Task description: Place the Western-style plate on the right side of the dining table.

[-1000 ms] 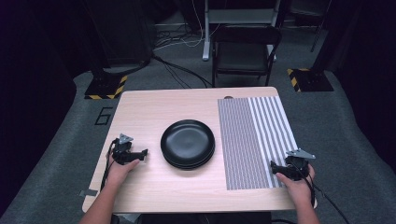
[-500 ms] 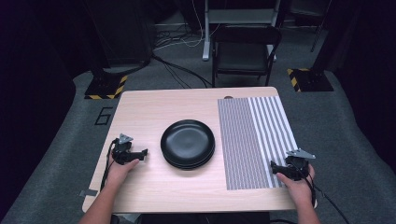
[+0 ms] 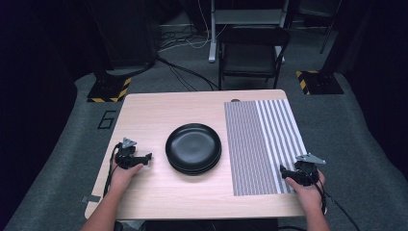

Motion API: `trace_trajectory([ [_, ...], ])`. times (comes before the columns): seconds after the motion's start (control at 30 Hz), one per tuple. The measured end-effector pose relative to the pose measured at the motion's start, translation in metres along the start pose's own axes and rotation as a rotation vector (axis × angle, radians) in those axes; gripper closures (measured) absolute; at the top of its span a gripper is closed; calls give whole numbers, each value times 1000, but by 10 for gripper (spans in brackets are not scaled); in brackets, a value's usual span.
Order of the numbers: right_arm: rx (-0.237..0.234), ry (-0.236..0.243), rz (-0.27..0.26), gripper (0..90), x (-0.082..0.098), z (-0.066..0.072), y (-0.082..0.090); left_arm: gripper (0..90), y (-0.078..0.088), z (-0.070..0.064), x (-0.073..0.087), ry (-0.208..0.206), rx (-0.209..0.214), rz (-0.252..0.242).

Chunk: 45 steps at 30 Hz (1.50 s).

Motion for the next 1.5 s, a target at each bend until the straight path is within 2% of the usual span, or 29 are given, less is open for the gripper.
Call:
trace_trajectory([
  [0.13,-2,3,11,335,-1,0,3,259,3,4,0,28,-19,-2],
  [0.23,-1,7,23,382,-1,0,4,330,5,5,0,29,-22,10],
  [0.3,-19,-6,26,399,-1,2,5,383,7,4,1,27,-13,22],
  [0.5,-18,4,11,425,-6,5,10,450,11,-1,2,29,8,46],
  [0.6,-19,-3,13,434,-6,7,11,462,14,-3,2,34,17,55],
  [0.63,-21,-6,15,432,-6,8,11,465,14,-4,1,53,20,45],
  [0.7,-31,-2,15,428,-7,10,11,467,14,-4,1,54,22,40],
  [0.8,-45,3,25,430,-7,15,11,487,15,-3,3,65,25,54],
  [0.93,-60,39,17,435,-12,25,13,521,19,-3,3,60,30,64],
  [1.03,-104,42,29,440,-14,35,13,545,21,-8,4,70,58,66],
  [1.13,-120,46,40,450,-15,43,14,570,24,-10,4,62,62,77],
  [1.3,-144,73,41,453,-22,58,15,580,30,-16,-1,71,67,48],
  [1.5,-197,56,34,465,-35,75,18,597,39,-23,-11,97,91,2],
])
Point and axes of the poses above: each handheld gripper's, and its own axes: y roughly backward along the jaws, x roughly out of its underside, z roughly to its left, the point moved 10 cm from there along -y, roughly forward along the jaws, and after that the axes turned 3 degrees about -y, right-handed, at the moved point
